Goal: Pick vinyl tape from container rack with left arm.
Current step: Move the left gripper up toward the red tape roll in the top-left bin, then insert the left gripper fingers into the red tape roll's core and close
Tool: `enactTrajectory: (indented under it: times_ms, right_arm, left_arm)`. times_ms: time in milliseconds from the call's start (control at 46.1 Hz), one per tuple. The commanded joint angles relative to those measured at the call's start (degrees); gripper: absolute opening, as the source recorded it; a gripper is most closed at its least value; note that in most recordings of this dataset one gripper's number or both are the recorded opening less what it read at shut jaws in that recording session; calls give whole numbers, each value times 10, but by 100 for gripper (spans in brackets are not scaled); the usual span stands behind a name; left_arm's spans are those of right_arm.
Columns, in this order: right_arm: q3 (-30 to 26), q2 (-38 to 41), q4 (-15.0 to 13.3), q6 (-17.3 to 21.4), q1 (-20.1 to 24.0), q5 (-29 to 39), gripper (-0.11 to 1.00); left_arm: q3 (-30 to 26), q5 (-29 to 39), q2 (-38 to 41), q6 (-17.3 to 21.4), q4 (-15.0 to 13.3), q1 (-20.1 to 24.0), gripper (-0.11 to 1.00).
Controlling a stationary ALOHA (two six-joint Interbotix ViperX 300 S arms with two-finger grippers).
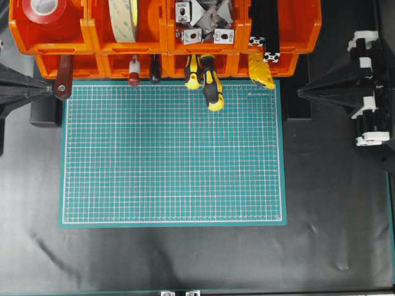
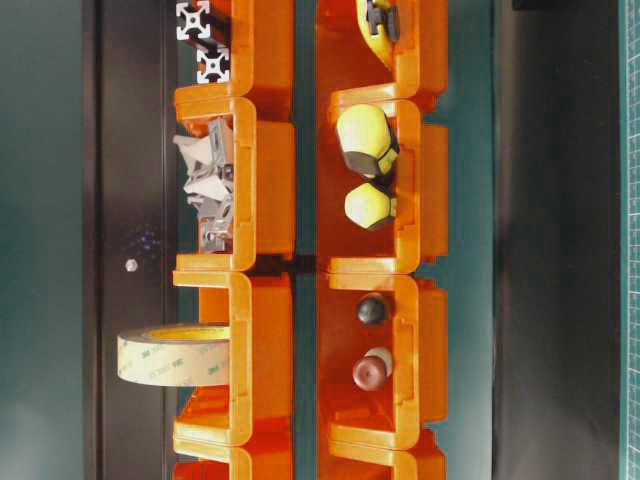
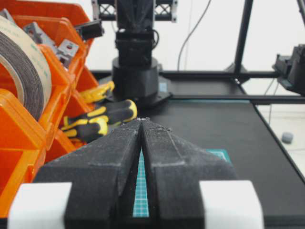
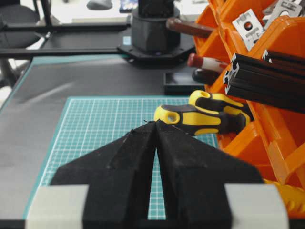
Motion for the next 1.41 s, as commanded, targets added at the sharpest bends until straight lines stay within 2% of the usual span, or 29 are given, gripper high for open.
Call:
enactTrajectory:
  times_ms: [0,65,87,130,347,543,673,803,955,1107,1215,1280,1389]
  right_arm:
    - [-18,4,1,0,-4,-8,2]
    - [-19,4,1,-1,-4,-11,5]
    - [-19,4,1,-1,-5,-11,3]
    - [-19,4,1,-1,-5,-11,-2]
    - [-25,3,2,4,-6,-9,-2]
    - [-25,4,2,4,-6,-8,-1]
    - [-25,4,2,4,-6,-7,-1]
    - [-25,4,2,4,-5,-6,-1]
    - [-24,4,2,4,-4,-6,-1]
    - [-25,4,2,4,-2,-6,-2]
    - [-24,4,2,4,-1,-6,-1]
    - [-24,3,2,4,0,-6,-2]
    - [-23,3,2,4,0,-6,-2]
  left_arm:
    - [-72,69,4,-16,33,2,5]
    - [-114,132,16,-19,33,4,1]
    - [-129,155,19,-19,33,4,-1]
    - [-169,215,26,-20,33,4,-1]
    - [-341,473,60,-19,35,6,-1]
    - [-505,731,155,-9,45,18,-1]
    - [-577,860,219,7,47,33,-1]
    - [-637,977,280,40,47,63,-1]
    - [-670,1027,322,78,47,79,-1]
    - [-689,1038,340,120,49,88,0]
    - [-686,1037,343,127,50,105,5]
    - [-680,1037,344,128,49,117,17]
    - [-672,1035,344,134,50,122,49]
